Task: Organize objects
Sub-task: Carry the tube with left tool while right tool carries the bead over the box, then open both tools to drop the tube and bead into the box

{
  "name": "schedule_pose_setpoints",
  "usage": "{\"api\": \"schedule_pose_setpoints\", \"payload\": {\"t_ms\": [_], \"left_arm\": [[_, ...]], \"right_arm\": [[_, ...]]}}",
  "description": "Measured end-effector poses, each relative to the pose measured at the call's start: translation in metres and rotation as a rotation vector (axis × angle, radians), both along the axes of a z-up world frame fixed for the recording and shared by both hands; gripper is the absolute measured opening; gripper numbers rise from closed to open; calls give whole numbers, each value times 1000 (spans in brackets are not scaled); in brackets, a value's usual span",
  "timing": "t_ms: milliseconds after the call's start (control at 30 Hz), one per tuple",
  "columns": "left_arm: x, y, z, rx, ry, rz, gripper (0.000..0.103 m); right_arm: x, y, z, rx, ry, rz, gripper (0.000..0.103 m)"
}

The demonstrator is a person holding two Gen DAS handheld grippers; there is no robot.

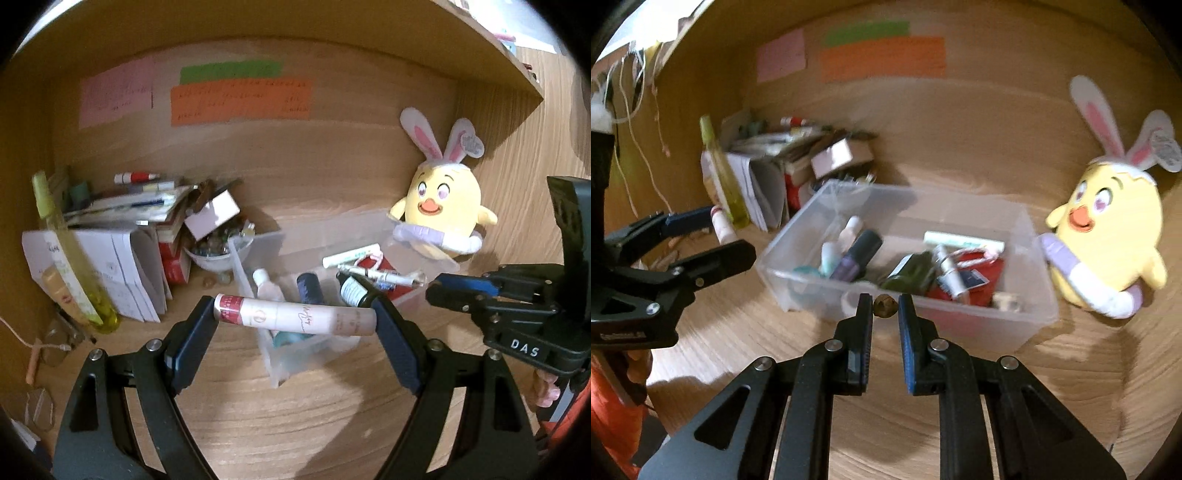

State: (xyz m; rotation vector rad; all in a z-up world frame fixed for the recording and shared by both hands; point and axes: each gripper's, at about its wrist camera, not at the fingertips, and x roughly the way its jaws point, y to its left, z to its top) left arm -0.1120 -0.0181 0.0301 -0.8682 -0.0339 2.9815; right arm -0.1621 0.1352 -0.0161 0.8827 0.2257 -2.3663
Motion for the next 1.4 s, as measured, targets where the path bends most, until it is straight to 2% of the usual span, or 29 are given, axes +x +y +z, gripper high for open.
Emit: {"api": "schedule_pose_setpoints", "payload": {"t_ms": [267,533,833,1033,1333,1367,1400], "left_arm": [[-5,8,26,-2,56,2,84],[-24,10,34,13,65,27,84],[-68,-3,2,74,-66,56,84],[-85,7,-24,64,-127,18,84],[-101,22,-47,28,-197,-40,85],[-102,21,-48,35,-203,-44,85],[-101,20,-47,43,-203,-45,85]], "right_arm": [[-6,22,23,-65,47,-45,13],[-17,27,37,-81,88,-65,13],[-51,21,22,-74,42,-88,13],[-79,18,-13,-45,-60,-89,13],[-88,4,-36,38,-87,-81,13],[-88,4,-36,37,-82,-85,18],[-88,4,-36,40,-82,-87,30]]}}
